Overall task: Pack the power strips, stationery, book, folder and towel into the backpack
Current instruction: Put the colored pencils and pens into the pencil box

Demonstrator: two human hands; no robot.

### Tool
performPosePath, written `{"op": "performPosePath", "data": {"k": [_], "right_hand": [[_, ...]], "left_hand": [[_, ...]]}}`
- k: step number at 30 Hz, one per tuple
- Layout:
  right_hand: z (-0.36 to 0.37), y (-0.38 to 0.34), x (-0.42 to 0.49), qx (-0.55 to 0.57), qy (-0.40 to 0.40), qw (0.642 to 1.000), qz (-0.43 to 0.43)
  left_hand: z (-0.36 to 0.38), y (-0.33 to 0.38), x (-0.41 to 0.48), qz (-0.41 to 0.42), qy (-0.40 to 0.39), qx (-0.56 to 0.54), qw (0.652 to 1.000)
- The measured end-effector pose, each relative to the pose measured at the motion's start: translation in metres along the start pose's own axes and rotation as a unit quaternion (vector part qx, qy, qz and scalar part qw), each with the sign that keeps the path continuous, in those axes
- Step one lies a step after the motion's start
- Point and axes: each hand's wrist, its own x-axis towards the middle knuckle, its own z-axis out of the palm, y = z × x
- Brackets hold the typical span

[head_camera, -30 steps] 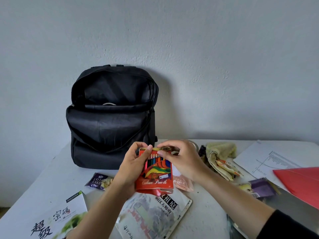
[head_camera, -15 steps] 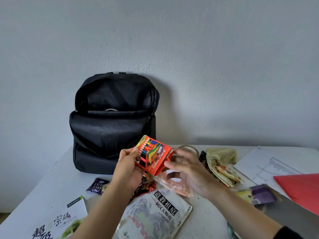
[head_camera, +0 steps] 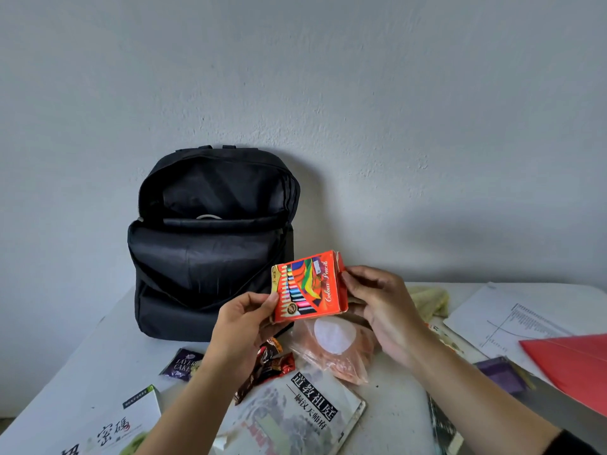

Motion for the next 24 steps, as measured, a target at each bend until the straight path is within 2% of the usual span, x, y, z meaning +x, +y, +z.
{"op": "performPosePath", "data": {"k": [6,8,10,12,14,18,21,24], "right_hand": [[0.006,-0.006,0.0,0.175,-0.041,0.974,0.139],[0.007,-0.005,0.0,0.142,-0.041,0.983,0.104],[0.007,-0.006,-0.002,0.051,-0.035,0.998,0.022],[0.006,-0.009,-0.003,-0.034,-0.044,0.998,-0.041],[0.007,-0.014,-0.003,-0.042,-0.072,0.995,-0.057],[0.013,-0.017,-0.001,0.115,-0.118,0.985,0.041],[0.014,-0.015,-0.002,0.124,-0.146,0.977,0.096],[0.014,-0.015,-0.002,0.096,-0.141,0.98,0.103]], "left_hand": [[-0.001,-0.002,0.004,-0.036,-0.033,-0.06,0.997],[-0.003,-0.002,0.004,-0.048,-0.037,-0.059,0.996],[-0.005,0.0,0.005,-0.053,-0.029,-0.057,0.997],[-0.008,0.003,0.007,-0.053,-0.026,-0.052,0.997],[-0.011,0.006,0.009,-0.049,-0.027,-0.042,0.998],[-0.011,0.008,0.01,-0.033,-0.024,-0.021,0.999],[-0.01,0.006,0.01,-0.016,-0.002,-0.009,1.0],[-0.012,0.004,0.011,-0.006,0.018,-0.012,1.0]]}}
